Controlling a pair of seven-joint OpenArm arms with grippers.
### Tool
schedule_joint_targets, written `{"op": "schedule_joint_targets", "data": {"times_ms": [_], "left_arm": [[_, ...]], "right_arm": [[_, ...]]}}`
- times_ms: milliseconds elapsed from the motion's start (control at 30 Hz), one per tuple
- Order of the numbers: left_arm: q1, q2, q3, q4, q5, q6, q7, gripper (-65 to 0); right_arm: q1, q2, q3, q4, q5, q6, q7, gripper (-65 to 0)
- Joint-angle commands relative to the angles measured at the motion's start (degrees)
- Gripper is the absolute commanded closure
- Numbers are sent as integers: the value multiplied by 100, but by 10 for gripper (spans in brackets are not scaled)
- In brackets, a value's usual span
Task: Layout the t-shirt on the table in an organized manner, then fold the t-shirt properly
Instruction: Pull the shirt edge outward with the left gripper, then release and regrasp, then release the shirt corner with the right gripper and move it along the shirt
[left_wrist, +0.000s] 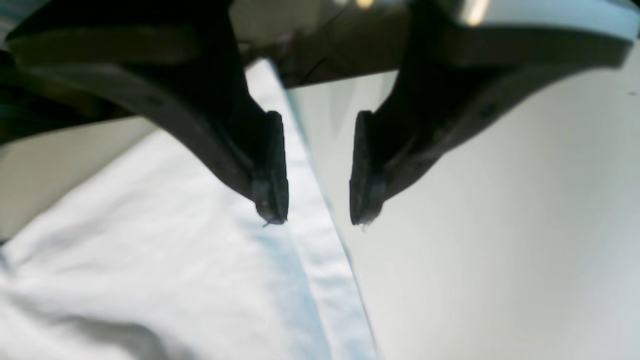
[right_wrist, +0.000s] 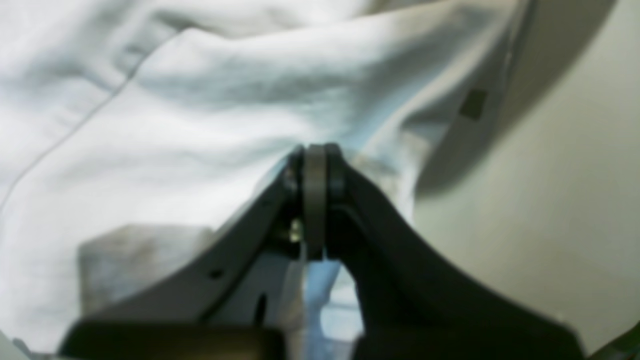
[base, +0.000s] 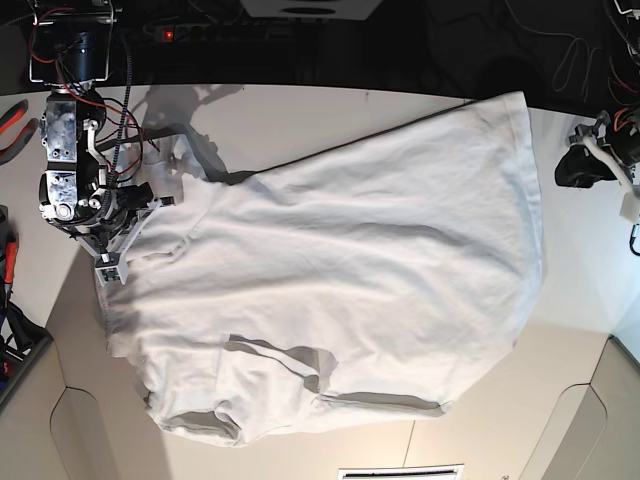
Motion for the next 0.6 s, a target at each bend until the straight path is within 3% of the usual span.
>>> {"op": "schedule_joint_targets", "data": {"times_ms": [0,67,300,467,567], "left_arm": [[-168,-33,39,94,-133,-60,-142,-241],[-363,87,212,94,-133,-60,-138,-236],[-470,275,1320,-13,157,-60,-125,-51],[-505,269,1910,-367,1228,-28,-166,-38],[-562,219,1926,-645,1980,411,-415,-38]], "right_arm": [[-68,61,15,-83,-149,-44,-474,0],[-70,59,15,-28,-149,-44,-476,0],[-70,59,15,492,-76,-42,-931,0],[-74,61,15,667,149,-33,-1554,0],[-168,61,15,680,310,48,-1696,0]]}}
